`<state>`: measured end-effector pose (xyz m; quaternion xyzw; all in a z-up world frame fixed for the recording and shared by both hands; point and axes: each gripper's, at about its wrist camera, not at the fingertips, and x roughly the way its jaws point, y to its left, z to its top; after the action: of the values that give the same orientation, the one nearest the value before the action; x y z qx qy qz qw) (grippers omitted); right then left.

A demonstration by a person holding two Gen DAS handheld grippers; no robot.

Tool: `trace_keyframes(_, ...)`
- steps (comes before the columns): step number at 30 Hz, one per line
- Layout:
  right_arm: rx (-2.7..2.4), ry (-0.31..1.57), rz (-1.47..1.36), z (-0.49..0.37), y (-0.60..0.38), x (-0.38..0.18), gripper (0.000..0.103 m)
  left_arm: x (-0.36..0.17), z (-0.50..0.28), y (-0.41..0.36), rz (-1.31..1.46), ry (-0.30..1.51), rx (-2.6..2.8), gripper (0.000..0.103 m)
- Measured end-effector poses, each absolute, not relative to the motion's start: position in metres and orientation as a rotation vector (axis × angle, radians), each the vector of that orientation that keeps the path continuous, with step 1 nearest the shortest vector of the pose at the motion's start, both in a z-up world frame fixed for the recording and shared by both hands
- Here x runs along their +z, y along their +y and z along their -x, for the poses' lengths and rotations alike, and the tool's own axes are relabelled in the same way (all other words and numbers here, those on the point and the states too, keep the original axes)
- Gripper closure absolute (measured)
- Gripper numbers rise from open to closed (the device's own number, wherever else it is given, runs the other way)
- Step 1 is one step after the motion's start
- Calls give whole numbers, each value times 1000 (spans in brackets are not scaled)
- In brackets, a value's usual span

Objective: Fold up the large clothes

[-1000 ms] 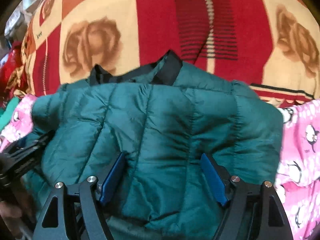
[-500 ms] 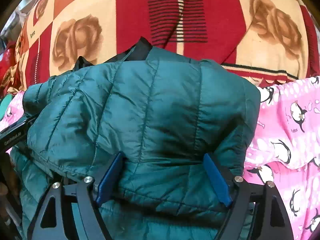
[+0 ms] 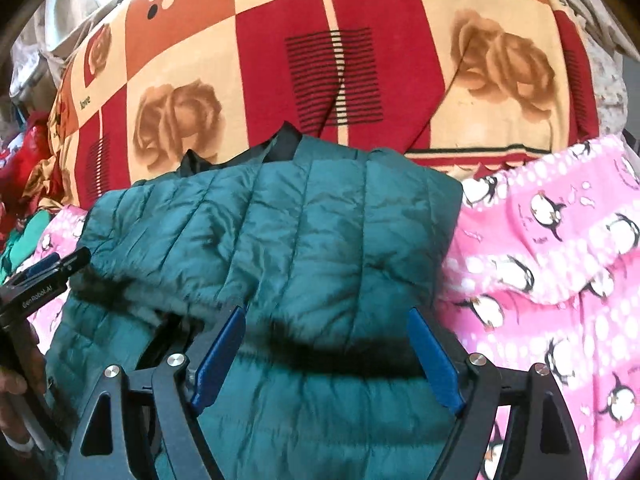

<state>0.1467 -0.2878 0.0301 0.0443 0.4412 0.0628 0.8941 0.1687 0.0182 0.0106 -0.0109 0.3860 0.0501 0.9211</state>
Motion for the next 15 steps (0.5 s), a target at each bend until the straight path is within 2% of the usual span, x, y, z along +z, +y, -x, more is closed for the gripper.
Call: trace_keyframes(15, 92, 953, -117, -89, -303, 24, 22, 17, -108, 25, 20, 798, 96, 19)
